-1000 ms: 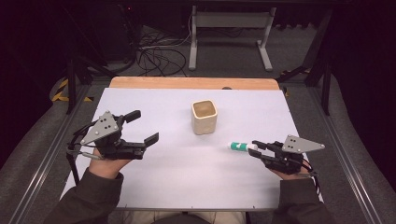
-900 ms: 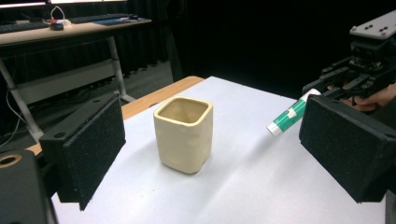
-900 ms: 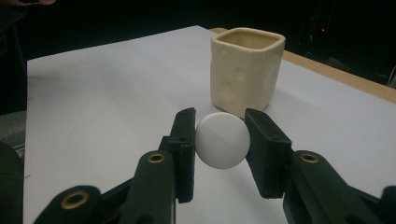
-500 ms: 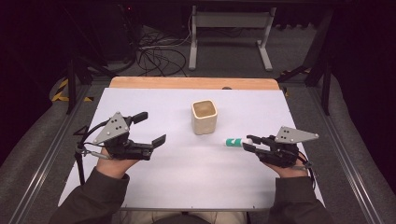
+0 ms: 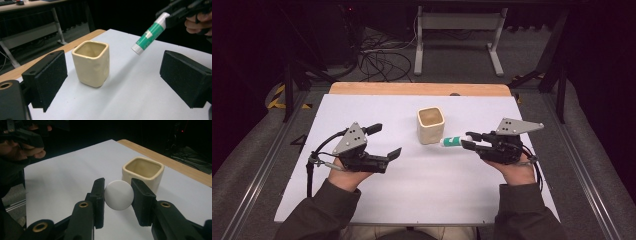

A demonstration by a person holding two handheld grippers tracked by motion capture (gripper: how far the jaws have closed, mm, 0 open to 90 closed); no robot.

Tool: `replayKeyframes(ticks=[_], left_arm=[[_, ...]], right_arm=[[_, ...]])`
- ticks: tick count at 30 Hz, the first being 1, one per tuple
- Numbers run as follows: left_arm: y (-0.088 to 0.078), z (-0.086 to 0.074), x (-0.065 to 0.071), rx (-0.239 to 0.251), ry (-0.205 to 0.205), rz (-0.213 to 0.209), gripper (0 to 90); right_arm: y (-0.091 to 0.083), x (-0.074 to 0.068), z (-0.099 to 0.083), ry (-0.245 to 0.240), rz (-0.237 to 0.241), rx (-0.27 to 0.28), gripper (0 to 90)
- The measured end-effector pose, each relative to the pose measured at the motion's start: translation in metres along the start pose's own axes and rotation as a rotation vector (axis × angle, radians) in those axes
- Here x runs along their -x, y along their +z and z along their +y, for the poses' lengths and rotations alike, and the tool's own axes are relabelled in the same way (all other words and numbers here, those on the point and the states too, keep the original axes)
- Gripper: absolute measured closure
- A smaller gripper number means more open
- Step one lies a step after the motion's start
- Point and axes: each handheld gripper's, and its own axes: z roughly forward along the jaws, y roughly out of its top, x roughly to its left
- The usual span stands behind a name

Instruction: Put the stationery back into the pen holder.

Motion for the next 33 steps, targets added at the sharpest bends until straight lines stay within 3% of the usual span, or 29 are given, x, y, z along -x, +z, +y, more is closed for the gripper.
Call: replayKeyframes(ticks=[12, 17, 33], left_arm=[[0.020, -0.006, 0.008, -0.041, 0.024, 0.014, 10.7], [0.031, -0.010, 0.016, -0.064, 0.035, -0.002, 13.8], [0.063, -0.006, 0.040, -0.122, 0.143, -0.016, 23.6]], right_arm=[[0.015, -0.003, 0.028, -0.008, 0.060, 0.000, 65.8], [0.017, -0.002, 0.028, -0.011, 0.069, -0.011, 65.8], [0.017, 0.000, 0.023, 0.007, 0.080, -0.033, 65.8]])
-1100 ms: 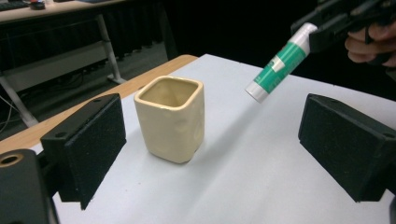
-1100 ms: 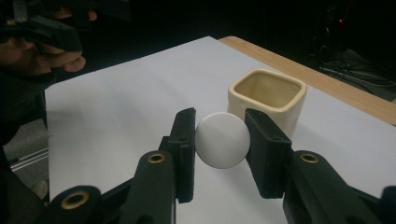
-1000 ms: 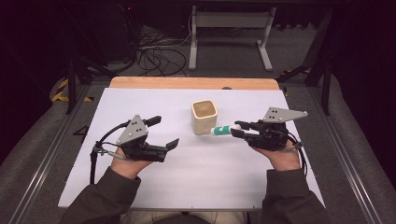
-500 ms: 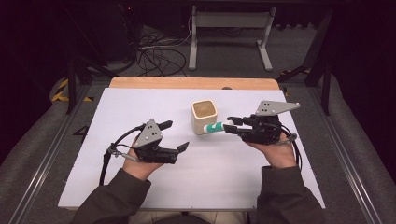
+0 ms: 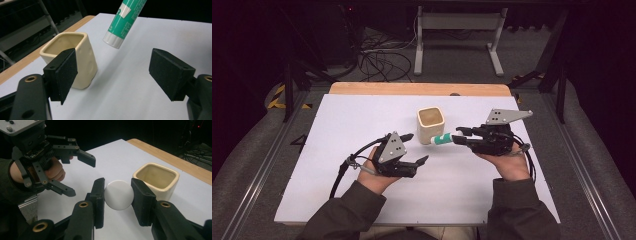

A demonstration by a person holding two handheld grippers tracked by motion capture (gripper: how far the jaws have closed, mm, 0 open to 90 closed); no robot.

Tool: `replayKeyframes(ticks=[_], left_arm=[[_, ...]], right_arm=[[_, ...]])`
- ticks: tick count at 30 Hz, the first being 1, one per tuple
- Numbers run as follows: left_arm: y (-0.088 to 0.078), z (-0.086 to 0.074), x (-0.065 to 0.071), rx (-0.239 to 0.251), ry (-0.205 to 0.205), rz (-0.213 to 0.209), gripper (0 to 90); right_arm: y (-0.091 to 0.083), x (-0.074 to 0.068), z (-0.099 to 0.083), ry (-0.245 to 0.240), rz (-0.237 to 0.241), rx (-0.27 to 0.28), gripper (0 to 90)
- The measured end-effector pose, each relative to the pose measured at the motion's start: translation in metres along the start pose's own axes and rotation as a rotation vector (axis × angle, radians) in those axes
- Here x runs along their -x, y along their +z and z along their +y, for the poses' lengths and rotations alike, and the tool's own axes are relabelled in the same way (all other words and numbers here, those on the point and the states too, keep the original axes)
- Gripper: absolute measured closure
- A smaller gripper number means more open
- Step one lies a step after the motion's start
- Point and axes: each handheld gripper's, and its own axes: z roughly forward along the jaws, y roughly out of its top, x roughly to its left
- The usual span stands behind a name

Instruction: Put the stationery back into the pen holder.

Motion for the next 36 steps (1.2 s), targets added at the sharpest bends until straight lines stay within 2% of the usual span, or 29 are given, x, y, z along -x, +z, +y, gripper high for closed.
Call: replayKeyframes(ticks=[6, 12, 24, 34, 36], left_arm=[[0.010, 0.005, 0.003, -0.029, 0.045, 0.023, 25.3], [0.022, 0.009, 0.009, -0.067, 0.127, 0.053, 27.7], [0.040, 0.018, 0.018, -0.097, 0.212, 0.074, 34.5], [0.046, 0.026, 0.021, -0.098, 0.246, 0.082, 42.1], [0.046, 0.027, 0.022, -0.101, 0.241, 0.084, 43.5]], right_arm=[[0.002, 0.000, -0.001, 0.008, 0.006, -0.006, 65.8], [0.001, -0.001, 0.000, 0.011, 0.013, -0.004, 65.8], [0.007, -0.004, 0.000, 0.003, 0.022, -0.024, 65.7], [0.009, -0.005, -0.001, 0.000, 0.020, -0.039, 65.7], [0.009, -0.005, -0.001, 0.000, 0.021, -0.040, 65.7]])
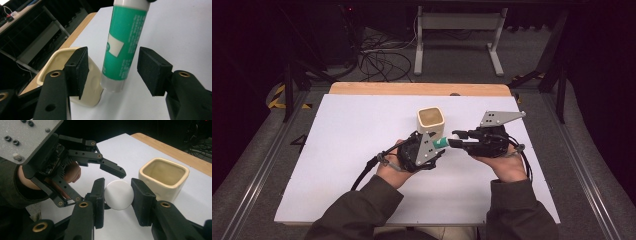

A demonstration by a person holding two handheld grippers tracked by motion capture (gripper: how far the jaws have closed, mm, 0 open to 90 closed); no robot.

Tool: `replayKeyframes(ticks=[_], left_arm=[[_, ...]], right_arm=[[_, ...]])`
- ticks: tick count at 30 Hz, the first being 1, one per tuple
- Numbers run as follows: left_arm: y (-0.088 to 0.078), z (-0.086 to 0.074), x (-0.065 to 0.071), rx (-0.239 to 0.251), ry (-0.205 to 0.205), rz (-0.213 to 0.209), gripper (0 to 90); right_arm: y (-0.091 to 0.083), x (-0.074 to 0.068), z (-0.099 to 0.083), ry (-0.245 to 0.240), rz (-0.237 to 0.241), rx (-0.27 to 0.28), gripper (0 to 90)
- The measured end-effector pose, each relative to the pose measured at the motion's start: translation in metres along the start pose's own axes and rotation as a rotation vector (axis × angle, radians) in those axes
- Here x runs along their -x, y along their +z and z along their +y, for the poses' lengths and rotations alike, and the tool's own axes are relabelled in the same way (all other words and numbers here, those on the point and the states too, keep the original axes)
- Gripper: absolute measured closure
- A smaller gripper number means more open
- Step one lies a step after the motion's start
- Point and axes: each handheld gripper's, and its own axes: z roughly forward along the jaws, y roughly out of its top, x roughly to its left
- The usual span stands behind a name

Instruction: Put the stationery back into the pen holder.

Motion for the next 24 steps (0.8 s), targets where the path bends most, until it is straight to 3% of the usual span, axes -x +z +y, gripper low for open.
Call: replayKeyframes(ticks=[15, 24], left_arm=[[0.0050, 0.0095, 0.0025, 0.014, 0.030, -0.016, 50.9], [0.0073, 0.0079, 0.0026, -0.008, 0.037, -0.020, 53.8]], right_arm=[[0.0025, -0.0015, 0.0003, -0.004, 0.012, -0.009, 65.7], [0.0033, -0.0022, 0.0005, -0.007, 0.016, -0.011, 65.8]])
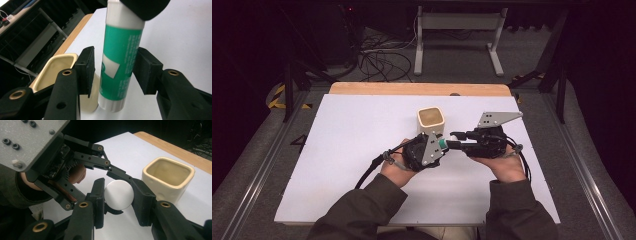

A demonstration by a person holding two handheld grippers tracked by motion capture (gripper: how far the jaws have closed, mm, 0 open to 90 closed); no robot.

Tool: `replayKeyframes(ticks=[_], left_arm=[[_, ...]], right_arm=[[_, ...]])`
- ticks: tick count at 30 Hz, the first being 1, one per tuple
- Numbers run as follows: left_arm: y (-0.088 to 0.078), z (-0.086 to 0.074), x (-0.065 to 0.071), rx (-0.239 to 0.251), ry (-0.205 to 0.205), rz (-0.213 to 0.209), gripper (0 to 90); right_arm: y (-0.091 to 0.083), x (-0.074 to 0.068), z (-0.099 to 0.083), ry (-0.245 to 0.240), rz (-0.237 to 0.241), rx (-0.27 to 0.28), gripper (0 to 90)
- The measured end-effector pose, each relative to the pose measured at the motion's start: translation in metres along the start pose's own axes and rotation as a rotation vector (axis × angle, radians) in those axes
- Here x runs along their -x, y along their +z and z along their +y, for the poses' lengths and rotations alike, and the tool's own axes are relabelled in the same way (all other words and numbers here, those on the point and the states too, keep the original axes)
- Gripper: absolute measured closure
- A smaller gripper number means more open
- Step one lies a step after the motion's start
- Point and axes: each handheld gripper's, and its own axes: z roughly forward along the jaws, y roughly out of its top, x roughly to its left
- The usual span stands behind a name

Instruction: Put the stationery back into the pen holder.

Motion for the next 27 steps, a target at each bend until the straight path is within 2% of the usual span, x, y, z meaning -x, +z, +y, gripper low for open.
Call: replayKeyframes(ticks=[6, 13, 17, 22, 27], left_arm=[[-0.0008, -0.0003, -0.0008, -0.002, 0.006, -0.004, 59.9], [-0.0007, -0.0009, -0.0007, -0.008, 0.012, -0.007, 62.5], [-0.0006, -0.0004, 0.0007, -0.009, 0.028, -0.006, 64.0], [-0.0004, -0.0005, 0.0007, -0.008, 0.026, -0.014, 64.9], [-0.0011, -0.0002, -0.0012, 0.016, -0.004, -0.025, 65.1]], right_arm=[[-0.0013, 0.0002, 0.0000, 0.000, -0.005, 0.002, 65.7], [-0.0034, 0.0008, -0.0003, 0.003, -0.008, 0.006, 65.8], [-0.0036, 0.0003, -0.0001, 0.000, -0.009, 0.007, 65.7], [-0.0033, 0.0007, -0.0002, -0.002, -0.005, 0.010, 65.6], [-0.0044, 0.0032, -0.0011, 0.009, 0.007, 0.043, 64.9]])
